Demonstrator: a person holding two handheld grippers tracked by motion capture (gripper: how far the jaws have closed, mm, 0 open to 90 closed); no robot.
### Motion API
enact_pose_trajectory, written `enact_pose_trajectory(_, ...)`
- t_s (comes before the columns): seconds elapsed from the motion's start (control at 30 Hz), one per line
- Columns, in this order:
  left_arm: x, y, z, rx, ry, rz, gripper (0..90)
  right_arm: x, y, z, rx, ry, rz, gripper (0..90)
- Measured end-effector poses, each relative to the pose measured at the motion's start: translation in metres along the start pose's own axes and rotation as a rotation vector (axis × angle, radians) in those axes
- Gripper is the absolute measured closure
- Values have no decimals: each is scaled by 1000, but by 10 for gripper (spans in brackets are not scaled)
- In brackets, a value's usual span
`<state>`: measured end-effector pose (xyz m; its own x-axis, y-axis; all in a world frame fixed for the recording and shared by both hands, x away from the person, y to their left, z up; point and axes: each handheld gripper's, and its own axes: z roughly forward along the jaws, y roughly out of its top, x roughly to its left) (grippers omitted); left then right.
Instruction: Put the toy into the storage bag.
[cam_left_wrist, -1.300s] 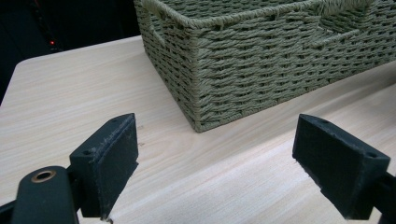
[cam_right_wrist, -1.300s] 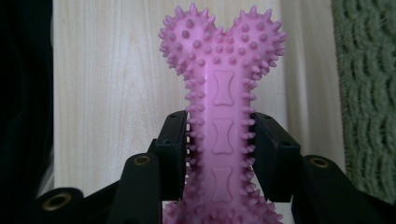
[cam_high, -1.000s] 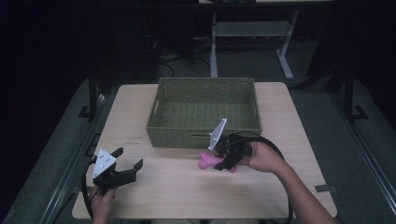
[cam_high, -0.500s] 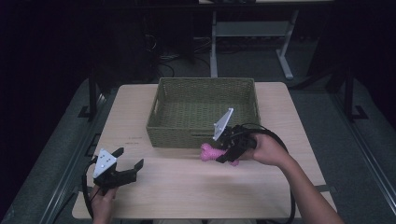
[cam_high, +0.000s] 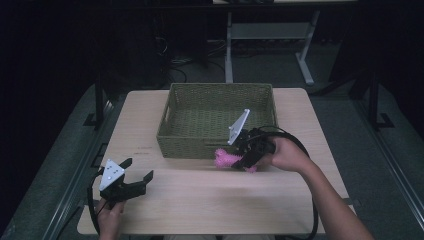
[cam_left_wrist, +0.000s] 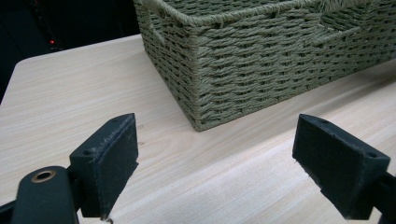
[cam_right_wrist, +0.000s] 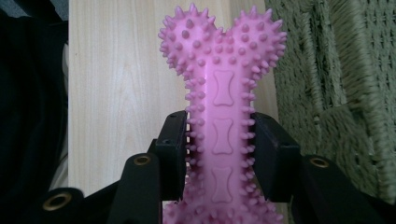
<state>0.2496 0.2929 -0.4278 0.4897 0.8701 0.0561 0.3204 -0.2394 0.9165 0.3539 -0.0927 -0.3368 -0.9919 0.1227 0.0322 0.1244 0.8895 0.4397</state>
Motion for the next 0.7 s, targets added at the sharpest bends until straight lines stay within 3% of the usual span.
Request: enact_pose_trajectory(0.7, 0, 0, 0, 1, 2, 3, 138, -13, 8, -27, -20, -19, 7, 581)
